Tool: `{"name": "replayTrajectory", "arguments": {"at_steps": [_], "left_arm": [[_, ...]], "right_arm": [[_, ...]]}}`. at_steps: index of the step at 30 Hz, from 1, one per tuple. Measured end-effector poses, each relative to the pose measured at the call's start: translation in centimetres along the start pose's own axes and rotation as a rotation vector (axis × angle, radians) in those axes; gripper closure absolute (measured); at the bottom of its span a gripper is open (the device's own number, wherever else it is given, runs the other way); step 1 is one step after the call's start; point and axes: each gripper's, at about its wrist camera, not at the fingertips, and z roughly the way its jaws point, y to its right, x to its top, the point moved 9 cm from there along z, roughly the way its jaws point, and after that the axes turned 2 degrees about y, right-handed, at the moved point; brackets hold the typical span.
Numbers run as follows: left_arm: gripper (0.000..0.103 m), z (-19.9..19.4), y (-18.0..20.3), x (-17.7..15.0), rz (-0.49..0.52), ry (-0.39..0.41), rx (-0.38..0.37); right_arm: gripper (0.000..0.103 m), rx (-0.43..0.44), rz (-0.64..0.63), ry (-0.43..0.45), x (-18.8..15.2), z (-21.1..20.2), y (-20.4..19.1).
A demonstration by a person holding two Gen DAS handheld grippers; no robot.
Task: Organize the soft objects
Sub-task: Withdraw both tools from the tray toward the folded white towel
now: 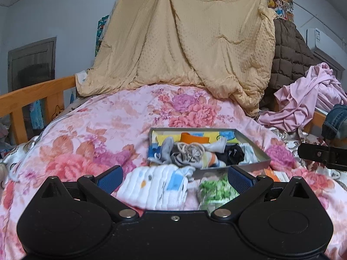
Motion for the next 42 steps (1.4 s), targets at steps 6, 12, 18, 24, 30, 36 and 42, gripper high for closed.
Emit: {"name": "replayTrajectory", "arguments": {"at_steps": [6,12,18,24,30,36,42], "left_arm": [[0.001,-1.5,-0.3,-1.4,-0.007,-0.031,0.014],[0.001,-2.0,-0.2,-3.0,0.026,-0.078,0.047],[0.001,-2.0,-0.4,-3.9,0.022,-0.143,0.070],[0.001,-1.8,-0.9,-4.3,0.021,-0.179,0.120],[0.001,-1.5,-2.2,-4.9,-0.050,-0.243,0.152],[0.001,-1.4,-2.5,-4.7,-0.082,-0.253,0.155],[0.001,-1.3,-3.1,-4.4,-0.165,-0.290,0.113]], "right_arm": [[0.000,0.007,0.011,-0.068,-2.1,-1.2,0.0],[0.000,-0.013,0.032,-0.148,-4.2,-1.8,0.2],[0.000,-0.030,0.062,-0.234,-6.2,-1.7,0.3],[0.000,-0.024,0.017,-0.269,-7.2,-1.8,-1.0],[0.000,-0.006,-0.019,-0.286,-7.7,-1.5,-1.9],[0.000,0.022,-0.044,-0.290,-8.1,-1.1,-2.8],[0.000,0.044,-0.057,-0.280,-7.9,-1.0,-3.4]]}}
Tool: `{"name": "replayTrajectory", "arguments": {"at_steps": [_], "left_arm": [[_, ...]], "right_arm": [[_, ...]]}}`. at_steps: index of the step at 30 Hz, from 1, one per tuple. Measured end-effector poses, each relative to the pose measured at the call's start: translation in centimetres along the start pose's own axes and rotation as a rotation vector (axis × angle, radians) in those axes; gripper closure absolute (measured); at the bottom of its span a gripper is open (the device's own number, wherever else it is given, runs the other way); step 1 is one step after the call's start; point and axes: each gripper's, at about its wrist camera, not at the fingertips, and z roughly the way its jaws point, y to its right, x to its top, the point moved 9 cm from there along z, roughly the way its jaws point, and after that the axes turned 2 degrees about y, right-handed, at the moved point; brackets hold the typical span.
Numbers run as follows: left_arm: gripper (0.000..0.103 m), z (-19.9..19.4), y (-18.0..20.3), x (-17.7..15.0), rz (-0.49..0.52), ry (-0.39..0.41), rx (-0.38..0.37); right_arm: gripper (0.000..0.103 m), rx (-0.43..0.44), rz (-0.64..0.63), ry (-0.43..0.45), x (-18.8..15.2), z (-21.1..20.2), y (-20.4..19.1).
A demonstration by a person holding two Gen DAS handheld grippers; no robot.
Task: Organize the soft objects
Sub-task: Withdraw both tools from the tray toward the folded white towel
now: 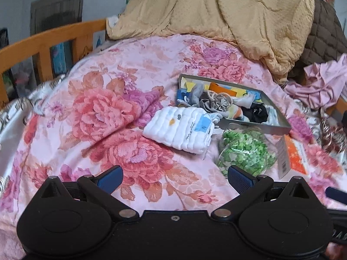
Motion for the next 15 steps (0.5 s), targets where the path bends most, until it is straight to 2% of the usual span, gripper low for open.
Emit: {"name": "replayTrajectory", "arguments": {"at_steps": [5,11,15], "left_arm": [[0.001,0.8,-0.4,0.7,-0.046,-0.051,-0.032],[0.001,2.6,-0.1,0.9,0.007,-0.124,-0.068],[0.001,3.9,-0.2,1.4,0.093,-0.140,-0.054]], "right_arm": [[0.000,0.019,-0.025,0.023,0.5,0.1,-0.4],[0.000,0.039,-0.070,0.053,1.2,0.3,-1.0],[0.000,0.053,-0.113,0.062,2.0,1.1,-1.6]]}}
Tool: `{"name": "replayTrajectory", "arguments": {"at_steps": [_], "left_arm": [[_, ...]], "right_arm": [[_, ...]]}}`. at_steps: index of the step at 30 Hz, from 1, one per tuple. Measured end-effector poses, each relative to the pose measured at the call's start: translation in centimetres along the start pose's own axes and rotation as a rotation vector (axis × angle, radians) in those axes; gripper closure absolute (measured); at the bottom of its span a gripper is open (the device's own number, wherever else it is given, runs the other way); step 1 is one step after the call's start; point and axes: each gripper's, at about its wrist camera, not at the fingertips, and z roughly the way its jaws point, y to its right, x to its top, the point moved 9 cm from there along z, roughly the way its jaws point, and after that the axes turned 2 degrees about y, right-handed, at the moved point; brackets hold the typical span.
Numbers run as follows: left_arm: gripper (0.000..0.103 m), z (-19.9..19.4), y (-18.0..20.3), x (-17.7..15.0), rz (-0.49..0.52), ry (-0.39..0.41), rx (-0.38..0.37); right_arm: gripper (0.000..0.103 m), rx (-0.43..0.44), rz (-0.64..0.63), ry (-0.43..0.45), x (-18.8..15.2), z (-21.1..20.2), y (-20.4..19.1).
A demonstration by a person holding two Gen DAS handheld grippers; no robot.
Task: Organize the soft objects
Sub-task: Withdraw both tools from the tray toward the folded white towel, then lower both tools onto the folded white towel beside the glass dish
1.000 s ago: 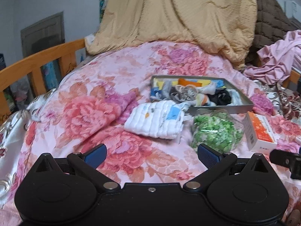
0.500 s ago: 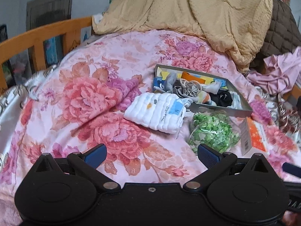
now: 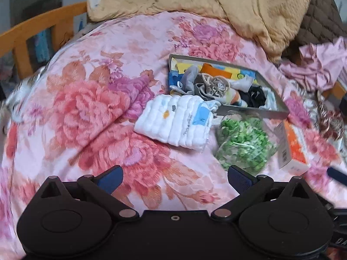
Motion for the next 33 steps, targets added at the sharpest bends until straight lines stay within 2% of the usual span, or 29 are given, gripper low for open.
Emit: {"name": "replayTrajectory", "arguments": {"at_steps": [4,11,22,29,33], "left_arm": [[0.001,1.1,-0.5,1.4,0.058,0.029,0.004],[0.001,4.0,-0.3,3.2,0.058,0.066,-0.054],[0.001,7.4,1.9,2.9,0.232,0.043,-0.118],[0.001,9.7,2.0,2.2,0.303,-0.020,-0.092],[0.001,10.1,1.7,2.4,0.344,0.000,-0.074]], "right_arm": [[0.000,0.023,-0.065,0.004,1.1,1.4,-0.7],[0.000,0.047,-0.196,0.029,3.3,4.4,-1.6],[0.001,0.029,-0.323,0.021,3.5,9.3,-2.0],[0.001,0.021,-0.345,0.017,3.7,10.4,-1.8],[0.001,0.028,-0.373,0.016,4.1,11.2,-2.5]]}}
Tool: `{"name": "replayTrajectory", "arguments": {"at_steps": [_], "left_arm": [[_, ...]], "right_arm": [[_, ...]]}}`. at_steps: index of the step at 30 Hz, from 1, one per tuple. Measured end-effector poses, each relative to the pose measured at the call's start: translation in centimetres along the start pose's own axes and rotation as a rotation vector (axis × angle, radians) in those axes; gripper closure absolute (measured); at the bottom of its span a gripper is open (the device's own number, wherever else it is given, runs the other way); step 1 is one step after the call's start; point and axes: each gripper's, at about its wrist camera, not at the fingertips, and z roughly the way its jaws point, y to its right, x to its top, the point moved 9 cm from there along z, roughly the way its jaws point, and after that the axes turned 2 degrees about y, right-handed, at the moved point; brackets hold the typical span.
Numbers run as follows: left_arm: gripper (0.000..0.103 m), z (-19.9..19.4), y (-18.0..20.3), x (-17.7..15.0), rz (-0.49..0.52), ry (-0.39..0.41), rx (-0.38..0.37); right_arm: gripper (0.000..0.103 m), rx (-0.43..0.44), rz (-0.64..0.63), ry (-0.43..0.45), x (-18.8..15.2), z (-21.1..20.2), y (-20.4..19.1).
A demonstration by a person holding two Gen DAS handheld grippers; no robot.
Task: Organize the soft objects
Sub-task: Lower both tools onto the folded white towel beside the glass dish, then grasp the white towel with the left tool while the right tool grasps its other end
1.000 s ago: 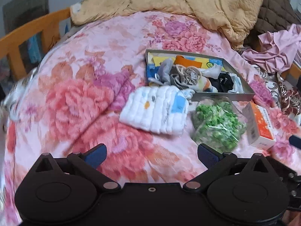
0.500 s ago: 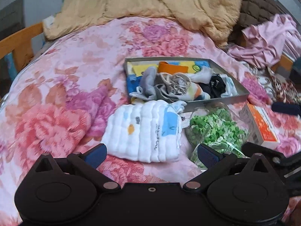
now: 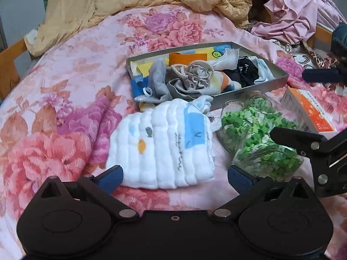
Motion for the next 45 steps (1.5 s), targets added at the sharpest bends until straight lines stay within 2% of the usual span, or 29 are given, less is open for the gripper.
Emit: {"name": "replayTrajectory", "arguments": {"at_steps": [5,10,12,14,19,22,30,35,41,45], "left_arm": [[0.001,0.6,-1.2,-0.2,-0.054,-0.045,0.007],[0.001,1.3,-1.8,-0.4,-0.123,-0.055,-0.019],[0.008,1.3,-1.9,-0.4,-0.141,-0.050,-0.043],[0.010,1.3,-2.3,-0.3,-0.172,-0.034,-0.065],[0.020,1.2,-3.9,0.1,-0.311,0.004,-0.122],[0.030,1.5,-5.0,0.0,-0.391,0.009,-0.137],[0.053,1.8,-6.5,0.1,-0.496,0.035,-0.152],[0.060,2.0,-7.7,0.1,-0.592,0.047,-0.184],[0.064,2.0,-8.7,0.2,-0.659,0.076,-0.205],[0.065,2.1,-9.1,0.2,-0.690,0.085,-0.216]], "right_arm": [[0.001,-0.009,-0.006,-0.004,0.5,0.8,0.0],[0.001,-0.032,-0.027,-0.019,0.3,1.5,-0.2],[0.001,-0.044,-0.047,-0.020,0.4,1.7,-0.5],[0.001,-0.049,-0.063,-0.018,0.5,1.9,-0.8],[0.001,-0.052,-0.107,-0.016,0.6,2.4,-1.6],[0.001,-0.050,-0.117,-0.023,0.5,2.8,-1.9],[0.001,-0.043,-0.137,-0.043,0.5,3.8,-2.7],[0.002,-0.029,-0.160,-0.062,0.4,4.7,-3.7],[0.008,-0.017,-0.175,-0.065,1.0,5.9,-4.7],[0.019,-0.012,-0.206,-0.061,1.5,7.0,-5.2]]}}
